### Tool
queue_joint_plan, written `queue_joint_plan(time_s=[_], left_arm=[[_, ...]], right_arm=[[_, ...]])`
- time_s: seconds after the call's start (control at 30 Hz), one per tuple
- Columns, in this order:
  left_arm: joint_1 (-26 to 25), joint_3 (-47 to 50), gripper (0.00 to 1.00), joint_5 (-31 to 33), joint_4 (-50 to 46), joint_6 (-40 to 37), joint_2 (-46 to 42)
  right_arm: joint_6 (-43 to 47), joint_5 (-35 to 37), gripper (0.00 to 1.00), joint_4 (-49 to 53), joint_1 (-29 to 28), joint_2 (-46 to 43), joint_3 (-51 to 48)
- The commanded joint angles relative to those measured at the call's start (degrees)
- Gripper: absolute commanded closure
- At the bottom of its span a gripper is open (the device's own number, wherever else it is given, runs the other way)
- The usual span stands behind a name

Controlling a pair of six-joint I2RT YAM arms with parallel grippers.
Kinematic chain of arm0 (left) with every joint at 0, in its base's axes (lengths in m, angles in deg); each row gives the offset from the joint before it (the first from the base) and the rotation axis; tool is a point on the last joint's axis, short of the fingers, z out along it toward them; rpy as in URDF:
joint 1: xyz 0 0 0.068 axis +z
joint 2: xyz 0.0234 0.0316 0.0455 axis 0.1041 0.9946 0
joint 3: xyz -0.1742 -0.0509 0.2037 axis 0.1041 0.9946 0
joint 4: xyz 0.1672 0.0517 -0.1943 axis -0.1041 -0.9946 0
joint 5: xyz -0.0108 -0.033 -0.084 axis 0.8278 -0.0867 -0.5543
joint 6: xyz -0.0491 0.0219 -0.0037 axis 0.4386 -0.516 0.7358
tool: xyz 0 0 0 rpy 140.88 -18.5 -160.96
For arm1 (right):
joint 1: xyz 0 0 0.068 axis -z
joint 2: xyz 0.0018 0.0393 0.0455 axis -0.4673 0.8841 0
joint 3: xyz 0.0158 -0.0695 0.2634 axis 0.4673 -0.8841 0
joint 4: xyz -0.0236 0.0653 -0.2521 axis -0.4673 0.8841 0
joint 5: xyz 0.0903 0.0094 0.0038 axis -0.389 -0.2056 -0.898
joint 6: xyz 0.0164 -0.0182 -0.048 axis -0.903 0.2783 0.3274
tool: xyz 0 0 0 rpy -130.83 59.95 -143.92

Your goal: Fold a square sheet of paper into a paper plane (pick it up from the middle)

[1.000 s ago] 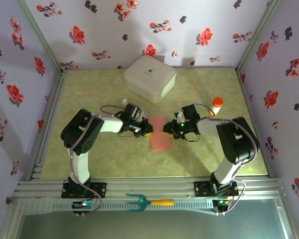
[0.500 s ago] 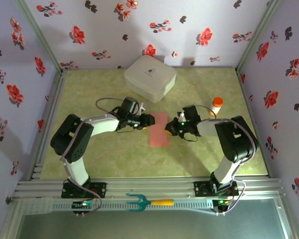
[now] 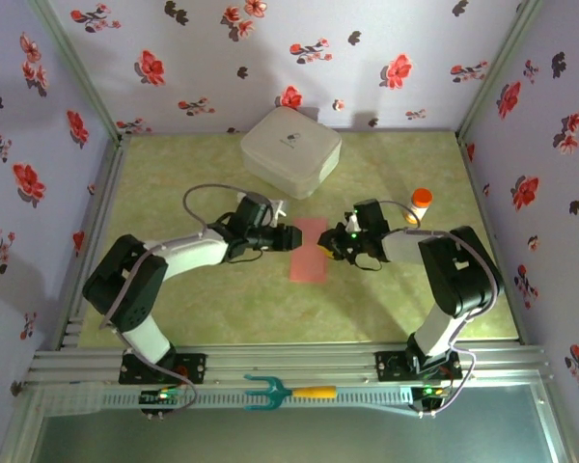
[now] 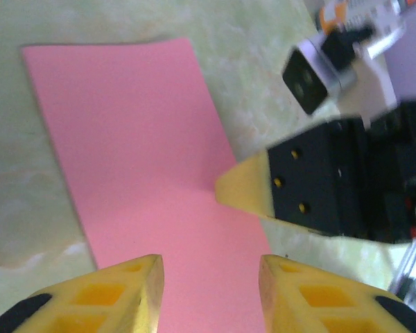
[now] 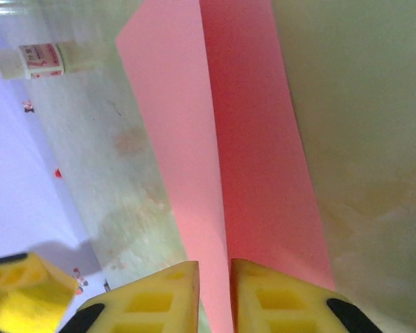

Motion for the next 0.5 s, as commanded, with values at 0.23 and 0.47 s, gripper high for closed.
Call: queue_joint_plan(time_s=[0.23, 0.47], left_arm=[[-15.79, 4.39, 0.54, 19.30, 8.42, -28.54, 0.51], [-22.32, 3.64, 0.46, 29.45, 8.51, -38.51, 3.52]], right_arm=[[3.58, -2.99, 0.85, 3.50, 1.34, 1.83, 2.55], [2.65, -3.00, 0.84, 2.38, 1.35, 1.78, 1.84]])
